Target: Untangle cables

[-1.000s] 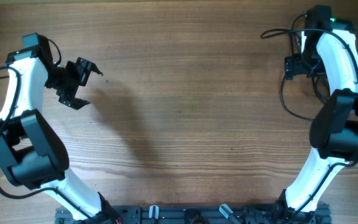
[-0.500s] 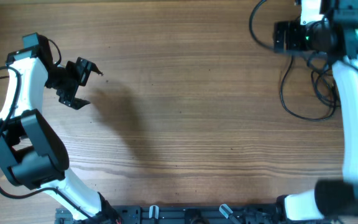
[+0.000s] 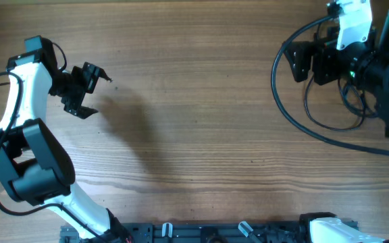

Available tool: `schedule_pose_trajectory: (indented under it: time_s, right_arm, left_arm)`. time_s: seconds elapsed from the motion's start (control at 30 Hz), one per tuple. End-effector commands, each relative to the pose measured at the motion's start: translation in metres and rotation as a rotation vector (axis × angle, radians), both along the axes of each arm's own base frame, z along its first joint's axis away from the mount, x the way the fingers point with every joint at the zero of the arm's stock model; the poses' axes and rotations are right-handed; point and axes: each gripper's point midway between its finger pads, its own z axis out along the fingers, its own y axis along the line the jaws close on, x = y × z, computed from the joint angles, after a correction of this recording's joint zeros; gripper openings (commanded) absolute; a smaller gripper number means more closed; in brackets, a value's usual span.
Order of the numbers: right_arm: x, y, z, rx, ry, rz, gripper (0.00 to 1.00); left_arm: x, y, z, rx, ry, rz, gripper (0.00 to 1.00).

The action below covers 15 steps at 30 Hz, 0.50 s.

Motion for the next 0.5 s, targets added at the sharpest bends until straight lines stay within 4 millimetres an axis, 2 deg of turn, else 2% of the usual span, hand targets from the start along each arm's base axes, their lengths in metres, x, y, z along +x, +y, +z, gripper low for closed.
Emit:
schedule_pose_trajectory:
  time_s: [0.0,0.1,0.3,0.47]
  right_arm:
    - [-0.004,0.006,-0.004,0.017,0.031,0.030,1.00]
    - [-0.002,-0.001,-0.012,-0.016,0.053,-0.008,1.00]
    - [-0.004,0.000,-0.027,-0.026,0.111,-0.006,1.00]
    - [0.004,0.001,-0.065,-0.033,0.189,-0.003,1.00]
  left_arm:
    - [0.003,0.002,0.010,0.018,-0.026,0.006,1.00]
    - [0.003,0.002,0.010,0.018,-0.026,0.006,1.00]
    - [0.003,0.002,0.010,0.017,-0.026,0.006,1.00]
    - [0.003,0.002,0.010,0.018,-0.026,0.006,1.00]
